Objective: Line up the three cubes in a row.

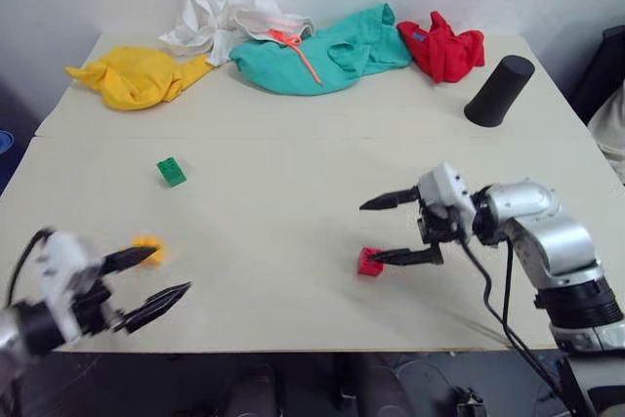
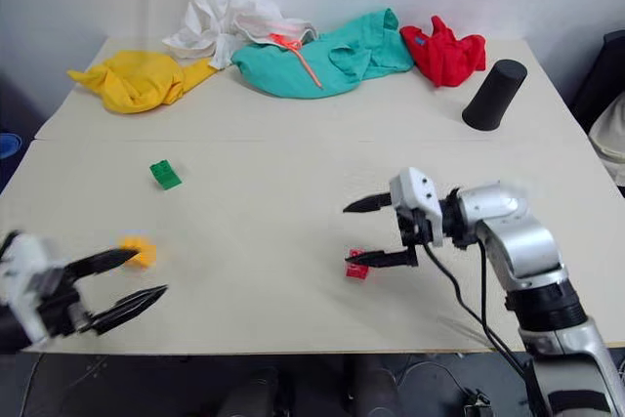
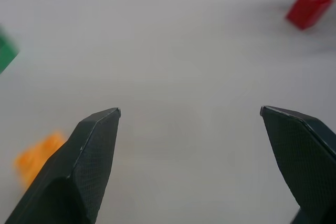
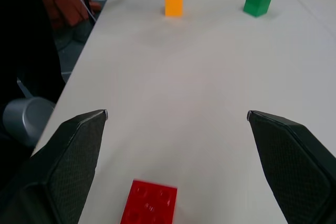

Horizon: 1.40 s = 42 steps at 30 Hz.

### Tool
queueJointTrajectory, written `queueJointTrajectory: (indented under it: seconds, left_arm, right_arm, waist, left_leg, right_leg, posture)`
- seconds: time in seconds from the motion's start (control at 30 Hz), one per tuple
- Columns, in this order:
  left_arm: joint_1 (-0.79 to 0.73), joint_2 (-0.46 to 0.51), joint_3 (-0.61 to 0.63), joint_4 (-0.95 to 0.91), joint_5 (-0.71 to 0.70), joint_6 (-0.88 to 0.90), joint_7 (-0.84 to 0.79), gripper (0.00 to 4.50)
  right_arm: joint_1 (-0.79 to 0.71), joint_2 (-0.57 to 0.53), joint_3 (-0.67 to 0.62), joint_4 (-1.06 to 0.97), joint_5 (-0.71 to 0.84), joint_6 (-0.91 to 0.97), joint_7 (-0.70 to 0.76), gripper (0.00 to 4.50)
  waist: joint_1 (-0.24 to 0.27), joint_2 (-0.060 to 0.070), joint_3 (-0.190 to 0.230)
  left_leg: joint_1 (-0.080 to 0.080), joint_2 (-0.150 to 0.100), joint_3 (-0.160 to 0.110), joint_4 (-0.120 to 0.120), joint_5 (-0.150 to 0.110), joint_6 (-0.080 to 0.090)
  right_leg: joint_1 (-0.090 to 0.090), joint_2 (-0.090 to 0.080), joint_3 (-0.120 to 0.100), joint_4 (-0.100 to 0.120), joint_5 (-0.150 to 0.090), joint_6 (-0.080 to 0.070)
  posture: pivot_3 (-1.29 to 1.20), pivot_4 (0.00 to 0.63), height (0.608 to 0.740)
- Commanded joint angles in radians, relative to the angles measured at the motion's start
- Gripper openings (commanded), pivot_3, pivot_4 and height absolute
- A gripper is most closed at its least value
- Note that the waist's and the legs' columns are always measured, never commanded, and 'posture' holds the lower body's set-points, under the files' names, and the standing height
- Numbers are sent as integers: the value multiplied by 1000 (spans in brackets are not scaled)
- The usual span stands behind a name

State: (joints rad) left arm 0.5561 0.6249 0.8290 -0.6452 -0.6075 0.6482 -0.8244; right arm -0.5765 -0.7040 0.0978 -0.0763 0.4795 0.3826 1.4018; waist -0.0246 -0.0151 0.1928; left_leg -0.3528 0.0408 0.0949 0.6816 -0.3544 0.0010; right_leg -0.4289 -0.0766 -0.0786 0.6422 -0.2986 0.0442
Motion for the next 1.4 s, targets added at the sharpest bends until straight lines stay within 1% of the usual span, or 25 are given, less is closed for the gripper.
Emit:
queueJointTrajectory:
  seconds: [0.03, 0.13, 0.23, 0.27, 0.43, 0.47, 0.5, 0.57, 0.6, 0.63, 0.7, 0.73, 0.83, 0.9, 0.97, 1.03, 1.17, 1.27, 1.4]
  left_arm:
    - [31, -57, 92, 1, 3, -50, 61, 4500]
    - [53, -73, 112, 16, 0, -75, 61, 4500]
    - [24, -30, 113, 80, 1, -101, 42, 4500]
    - [4, -4, 109, 109, 2, -106, 35, 4500]
    - [-187, 228, 10, 324, 43, -148, -54, 4500]
    - [-215, 255, -7, 356, 49, -154, -65, 4500]
    - [-287, 319, -57, 439, 71, -179, -95, 4500]
    - [-418, 416, -152, 591, 114, -228, -150, 4500]
    - [-474, 451, -194, 657, 132, -251, -172, 4500]
    - [-599, 488, -285, 773, 177, -292, -198, 4500]
    - [-784, 526, -414, 938, 240, -351, -240, 4500]
    - [-922, 521, -496, 1046, 287, -383, -267, 4500]
    - [-1221, 468, -667, 1309, 409, -479, -321, 4500]
    - [-1367, 426, -750, 1466, 491, -555, -332, 4500]
    - [-1471, 392, -798, 1592, 546, -610, -328, 4500]
    - [-1552, 358, -835, 1696, 593, -653, -312, 4500]
    - [-1656, 292, -885, 1842, 667, -707, -265, 4500]
    - [-1694, 261, -898, 1898, 703, -730, -233, 4500]
    - [-1725, 220, -906, 1940, 739, -730, -196, 4500]
  right_arm:
    - [-44, 17, -17, -16, 53, 40, 1, 4398]
    - [-62, 25, -12, -18, 59, 47, 2, 4398]
    - [-64, 27, -9, -17, 54, 43, 0, 4398]
    - [-65, 27, -9, -16, 52, 41, -1, 4398]
    - [-55, 21, -21, -34, 56, 50, -17, 4398]
    - [-52, 19, -22, -37, 58, 51, -19, 4398]
    - [-46, 16, -26, -47, 60, 54, -24, 4398]
    - [-33, 11, -34, -66, 64, 59, -37, 4398]
    - [-27, 9, -38, -75, 66, 62, -43, 4398]
    - [-13, 6, -47, -94, 71, 67, -58, 4398]
    - [9, -1, -60, -122, 78, 75, -78, 4398]
    - [31, -7, -72, -152, 86, 86, -96, 4398]
    - [85, -26, -104, -228, 109, 116, -134, 4398]
    - [110, -40, -125, -267, 125, 134, -156, 4398]
    - [125, -51, -140, -292, 138, 149, -177, 4398]
    - [143, -58, -156, -318, 151, 163, -199, 4398]
    - [192, -73, -187, -386, 179, 193, -247, 4398]
    - [216, -83, -208, -421, 201, 214, -276, 4398]
    - [238, -98, -236, -456, 229, 234, -306, 4398]
  waist:
    - [15, 0, 0]
    - [23, -1, -1]
    - [20, -1, -1]
    - [19, -1, -1]
    - [20, -1, -1]
    - [18, -1, -1]
    - [16, -1, -1]
    - [14, -1, -1]
    - [13, -1, -1]
    - [12, -1, -1]
    - [16, -1, -1]
    - [16, -2, -1]
    - [22, -2, -1]
    - [25, -2, -1]
    - [23, -3, -1]
    - [17, -6, -1]
    - [22, -8, -1]
    - [24, -9, -1]
    - [24, -9, -1]
  left_leg:
    - [0, -1, -1, 0, -1, 1]
    - [0, -2, -2, 0, -2, 2]
    - [-1, -2, -1, 0, -2, 2]
    - [-1, -2, -1, 0, -2, 1]
    - [0, -2, -2, 0, -2, 2]
    - [0, -2, -2, 0, -2, 2]
    - [-1, -2, -2, 0, -2, 1]
    - [-1, -2, -1, 0, -1, -2]
    - [-2, -1, -2, -1, 0, -2]
    - [-2, -2, -1, -1, 0, -3]
    - [-2, -2, -1, -1, 0, -3]
    - [-3, -2, -1, -1, 0, -3]
    - [-4, -3, 1, 0, 0, -3]
    - [-5, -3, 3, 1, 1, -2]
    - [-6, -5, 6, 2, 1, 0]
    - [-7, -6, 10, 2, 1, 2]
    - [-10, -6, 13, 3, 1, 3]
    - [-16, -7, 12, 7, 1, 4]
    - [-18, -7, 12, 12, 0, 6]
  right_leg:
    - [0, -1, -1, 0, 0, 0]
    - [1, -2, -1, 0, 0, 0]
    - [0, -2, -1, -1, 0, 0]
    - [0, -2, -1, -1, 0, -1]
    - [0, -2, -3, 1, 0, -1]
    - [0, -2, -3, 1, 0, -1]
    - [0, -2, -3, 1, 0, -1]
    - [-1, -2, -3, 1, -1, -1]
    - [-2, -2, -3, 1, -1, -1]
    - [-2, -2, -3, 2, -1, -1]
    - [-2, -2, -4, 1, -1, -1]
    - [-3, -2, -5, 1, 0, -1]
    - [-3, -1, -7, 2, 0, 0]
    - [-3, -1, -11, 4, 1, 1]
    - [-4, -1, -18, 3, 2, 4]
    - [-7, -2, -23, 3, 3, 5]
    - [-11, -3, -25, 4, 4, 7]
    - [-15, -4, -26, 5, 5, 8]
    - [-15, -4, -26, 6, 6, 10]
  posture:
    - [0, 150, 740]
    - [0, 150, 740]
    - [0, 150, 740]
    - [0, 150, 740]
    - [0, 150, 740]
    - [0, 150, 740]
    - [0, 150, 740]
    - [0, 150, 740]
    - [0, 150, 740]
    - [0, 150, 740]
    - [0, 150, 740]
    - [0, 150, 740]
    - [0, 150, 740]
    - [0, 150, 740]
    - [0, 150, 740]
    - [0, 150, 740]
    - [0, 150, 740]
    - [0, 150, 740]
    - [0, 150, 740]
